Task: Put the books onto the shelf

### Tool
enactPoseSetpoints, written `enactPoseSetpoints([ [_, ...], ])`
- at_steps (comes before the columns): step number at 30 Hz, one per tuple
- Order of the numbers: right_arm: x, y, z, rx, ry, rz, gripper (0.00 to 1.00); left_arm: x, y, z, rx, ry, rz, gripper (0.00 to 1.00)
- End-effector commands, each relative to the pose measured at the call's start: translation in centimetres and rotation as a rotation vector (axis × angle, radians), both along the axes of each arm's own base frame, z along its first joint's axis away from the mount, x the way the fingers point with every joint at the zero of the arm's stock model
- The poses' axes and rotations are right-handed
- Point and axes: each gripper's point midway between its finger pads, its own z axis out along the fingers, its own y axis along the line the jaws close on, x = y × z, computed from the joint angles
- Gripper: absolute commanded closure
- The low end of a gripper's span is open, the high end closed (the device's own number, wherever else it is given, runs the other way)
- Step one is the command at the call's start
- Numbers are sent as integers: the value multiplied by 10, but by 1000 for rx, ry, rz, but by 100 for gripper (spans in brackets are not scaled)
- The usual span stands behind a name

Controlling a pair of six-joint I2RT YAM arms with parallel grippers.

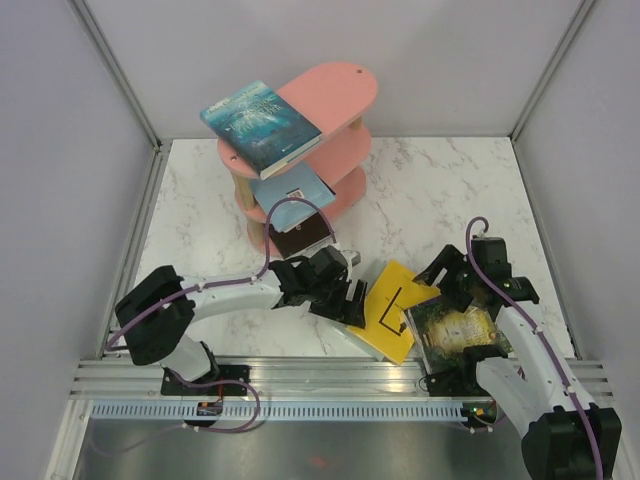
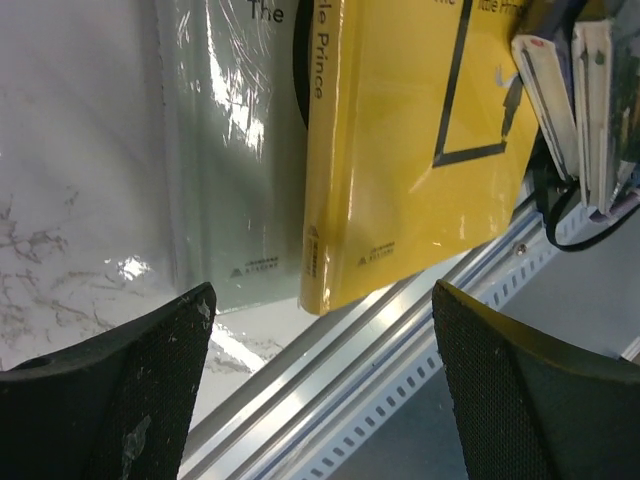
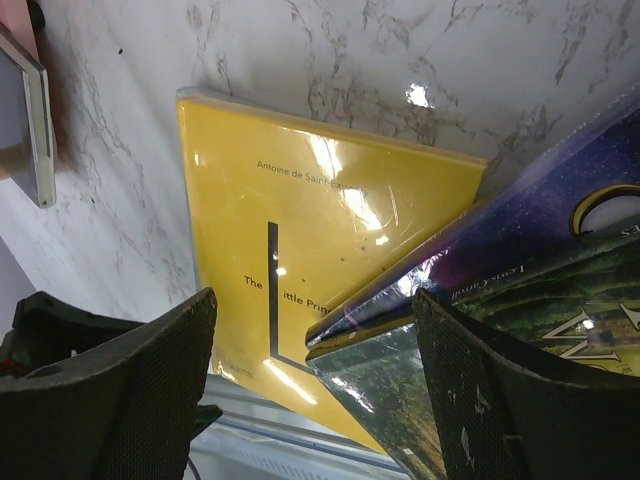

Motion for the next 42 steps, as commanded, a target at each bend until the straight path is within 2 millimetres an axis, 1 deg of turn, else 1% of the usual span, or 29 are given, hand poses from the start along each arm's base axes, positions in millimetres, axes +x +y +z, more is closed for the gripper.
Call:
enactPoseSetpoints([
  [1,6,1,16,-6,-36,19,17,13,-18,-7,-33,-26,40,10],
  [2,6,1,16,-8,-34,21,17,12,-23,-9,-50,-16,32,10],
  [4,7,0,15,-13,-30,28,17,8,-26,-19,-50,14,20,11],
  [5,7,-1,15,-19,-29,28,17,7,-32,-18,-76,26,11,11],
  [7,6,-1,11,-29,-20,38,17,4,-35,-24,-89,52,-5,13],
  [8,6,-2,10,-32,-18,38,17,1,-41,-21,-117,63,-20,14],
  [11,3,-3,3,-41,5,41,17,-8,-48,-19,-162,107,-59,21],
  [12,3,-4,1,-44,9,40,17,-7,-53,-15,-186,100,-64,23],
  [13,1,-3,-2,-44,15,42,17,-9,-54,-17,-189,110,-71,24],
  [16,-2,-4,-6,-47,27,42,17,-15,-56,-20,-199,142,-85,36],
  [17,-2,-4,-7,-47,25,43,17,-20,-56,-25,-195,171,-90,43],
  [20,-4,-4,-10,-48,31,42,17,-26,-58,-27,-205,208,-100,63],
  [21,-4,-5,-10,-49,30,43,17,-27,-59,-24,-213,211,-100,77],
  [22,-4,-4,-9,-51,28,45,17,-28,-62,-20,-231,213,-102,84],
  [23,-4,-4,-9,-49,27,46,17,-32,-62,-18,-238,216,-105,93],
  [24,-2,-5,-6,-52,17,46,17,-33,-64,-12,-255,214,-103,97],
  [28,4,-2,5,-44,-13,67,17,-41,-72,9,-342,204,-105,98],
  [30,8,2,16,-24,-40,87,17,-43,-71,13,-353,202,-89,98],
  [31,9,4,20,-19,-51,100,17,-42,-72,22,-374,198,-71,98],
  [32,9,7,24,-4,-58,111,17,-45,-71,22,-373,197,-61,98],
  [34,14,13,37,12,-84,120,17,-45,-72,32,-391,186,-17,98],
  [35,15,17,43,28,-94,123,17,-47,-70,34,-389,187,2,98],
  [36,18,22,57,48,-122,131,17,-49,-69,35,-380,194,23,98],
  [37,19,25,64,60,-132,134,17,-52,-69,40,-382,212,55,98],
  [38,20,27,72,75,-141,131,16,-57,-69,55,-407,182,73,98],
  [39,24,31,87,88,-174,135,13,-61,-66,58,-393,194,102,98],
  [40,25,34,93,94,-187,145,11,-64,-66,65,-398,174,126,98],
  [41,27,37,98,101,-192,146,10,-67,-64,84,-434,165,140,98],
  [42,29,39,109,113,-210,149,8,-70,-56,86,-412,179,177,98],
])
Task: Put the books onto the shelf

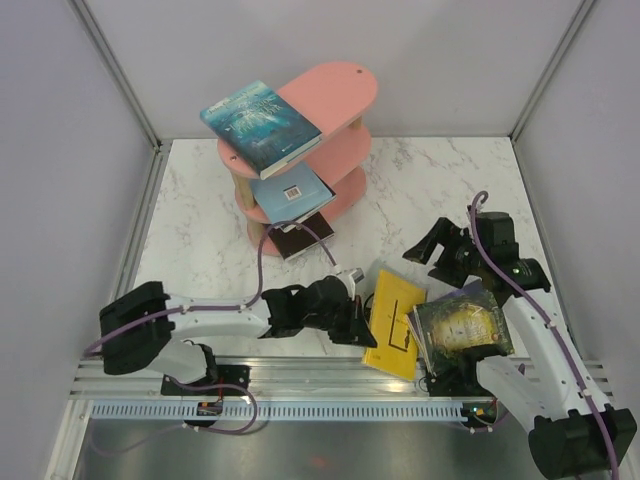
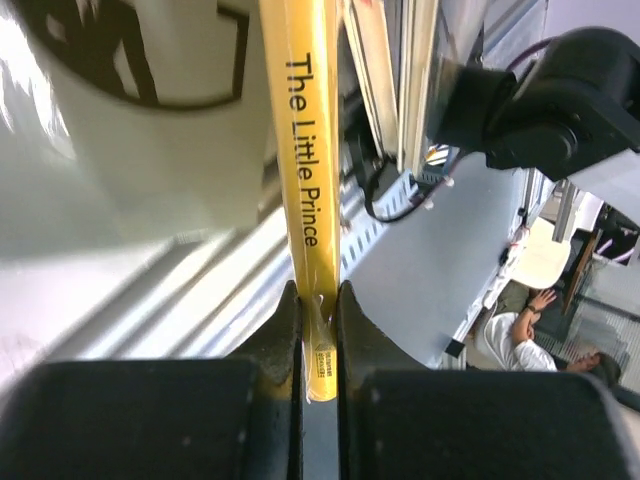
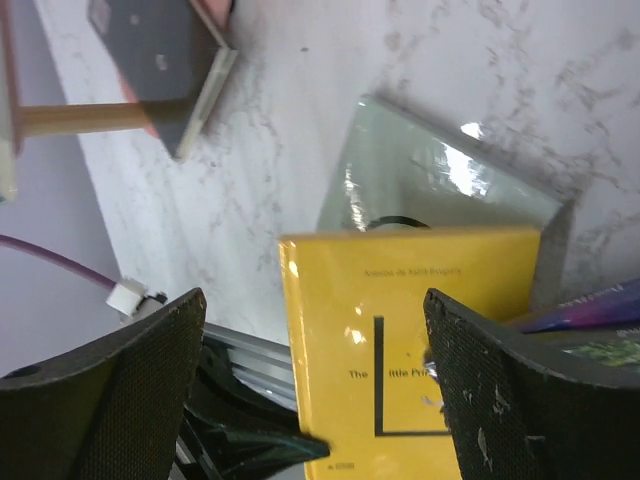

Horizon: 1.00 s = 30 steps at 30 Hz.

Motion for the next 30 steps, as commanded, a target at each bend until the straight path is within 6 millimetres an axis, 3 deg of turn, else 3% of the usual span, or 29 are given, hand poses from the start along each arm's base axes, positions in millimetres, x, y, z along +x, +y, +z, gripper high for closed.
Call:
enactPoseSetpoints([
  [1,9,17,42,73,-68,28,7,-7,2,61,-107,-10,127,98],
  [2,11,20,44,87,-65,31,7,-12,7,66,-106,-11,142,98],
  [3,12,23,49,112,-60,28,7,-13,13,89,-161,-5,175,98],
  [4,11,28,53,139,-59,41,7,-6,22,91,-145,-25,231,98],
  [6,12,33,64,181,-69,38,7,-7,36,121,-217,-30,284,98],
  [8,9,37,70,206,-67,52,7,-1,50,132,-236,-53,352,98],
  [9,9,38,77,223,-74,49,7,0,59,149,-284,-56,375,98],
  [12,6,43,87,265,-67,64,6,8,79,175,-349,-85,448,98],
  [26,1,60,104,350,-19,136,4,46,124,254,-489,-216,681,98],
  [30,1,61,98,364,23,110,4,53,128,273,-544,-265,709,98],
])
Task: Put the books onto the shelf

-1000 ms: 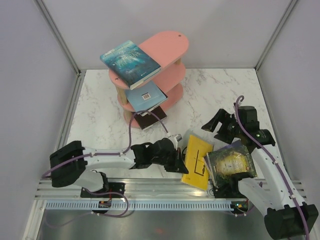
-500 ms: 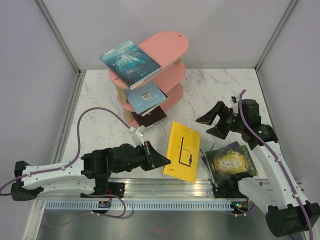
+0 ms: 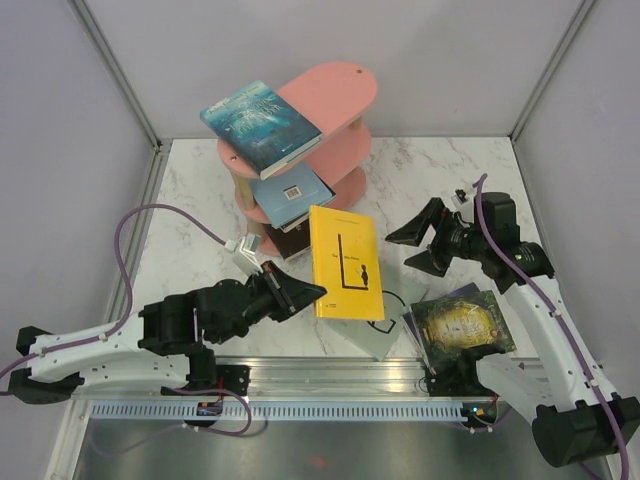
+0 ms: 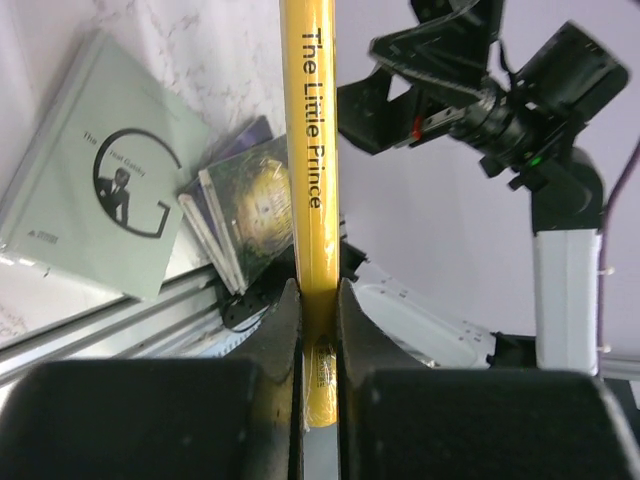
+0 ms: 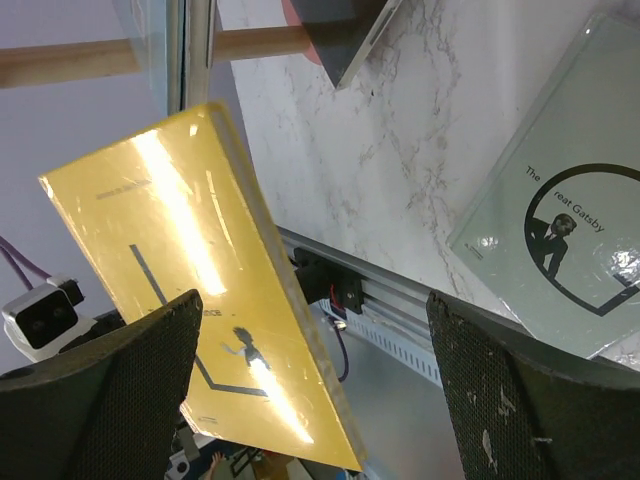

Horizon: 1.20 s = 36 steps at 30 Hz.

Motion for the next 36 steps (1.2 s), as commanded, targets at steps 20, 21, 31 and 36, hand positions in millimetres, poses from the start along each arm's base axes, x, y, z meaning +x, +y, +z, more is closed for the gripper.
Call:
enactPoseSetpoints([
  [20,0,64,147,620,-242,94,19,34,4,123,-401,-197,158,98],
  [21,0,67,151,630,-242,104,38,34,2,124,-396,-200,153,98],
  [31,8,75,203,620,-346,147,100,39,0,157,-290,-273,121,57],
  [36,9,77,235,640,-398,168,100,39,9,174,-234,-335,120,27],
])
